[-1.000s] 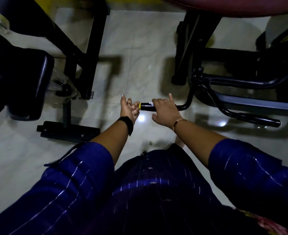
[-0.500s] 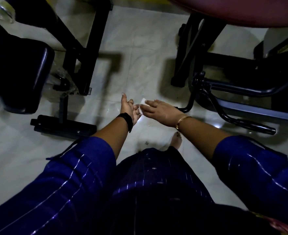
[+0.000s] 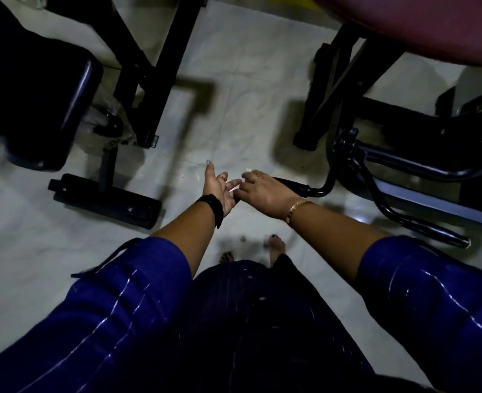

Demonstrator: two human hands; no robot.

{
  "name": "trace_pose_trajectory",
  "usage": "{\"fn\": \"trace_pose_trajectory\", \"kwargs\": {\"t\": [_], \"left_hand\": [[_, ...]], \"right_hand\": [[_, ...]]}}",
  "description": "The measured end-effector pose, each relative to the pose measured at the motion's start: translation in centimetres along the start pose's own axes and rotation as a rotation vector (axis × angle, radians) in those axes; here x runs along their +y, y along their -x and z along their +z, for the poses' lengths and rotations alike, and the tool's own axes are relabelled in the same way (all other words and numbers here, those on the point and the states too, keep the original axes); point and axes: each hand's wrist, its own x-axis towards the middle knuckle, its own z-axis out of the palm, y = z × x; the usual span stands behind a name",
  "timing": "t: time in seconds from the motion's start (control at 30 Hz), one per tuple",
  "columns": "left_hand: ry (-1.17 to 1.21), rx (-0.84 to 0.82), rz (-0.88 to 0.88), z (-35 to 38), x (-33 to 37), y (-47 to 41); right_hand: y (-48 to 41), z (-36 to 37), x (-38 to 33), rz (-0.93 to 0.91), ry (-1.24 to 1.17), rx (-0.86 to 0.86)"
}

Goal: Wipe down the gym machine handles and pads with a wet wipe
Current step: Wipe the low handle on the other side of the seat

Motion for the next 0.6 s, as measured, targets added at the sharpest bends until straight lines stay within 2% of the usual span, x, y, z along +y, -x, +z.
{"fn": "trace_pose_trajectory", "kwargs": {"t": [0.1, 0.2, 0.27, 0.37, 0.43, 0.5, 0.6], "left_hand": [[0.022, 0.022, 0.003, -0.6, -0.5, 0.1], [0.050, 0.037, 0.000, -0.6, -1.1, 0.4], [0.059, 0.043, -0.002, -0.2, -1.3, 0.6], [0.102, 0.091, -0.012, 0.0, -2.1, 0.3], [0.125, 0.122, -0.056, 0.4, -2.8, 0.3], [0.146, 0.100, -0.104, 1.3, -3.7, 0.4], [0.195, 0.067, -0.102, 2.8, -5.1, 0.4]], "right_hand": [[1.3, 0.9, 1.0, -0.093, 0.162, 0.041], [0.3, -0.3, 1.7, -0.113, 0.050, 0.009], [-0.8, -0.8, 2.0, 0.035, -0.124, -0.072], [-1.6, -0.7, 3.0, 0.405, -0.446, -0.216], [-1.4, -0.3, 3.7, 0.487, -0.537, -0.246], [-1.2, -0.2, 4.2, 0.419, -0.502, -0.229], [-1.0, -1.0, 4.5, 0.149, -0.437, -0.180]]}}
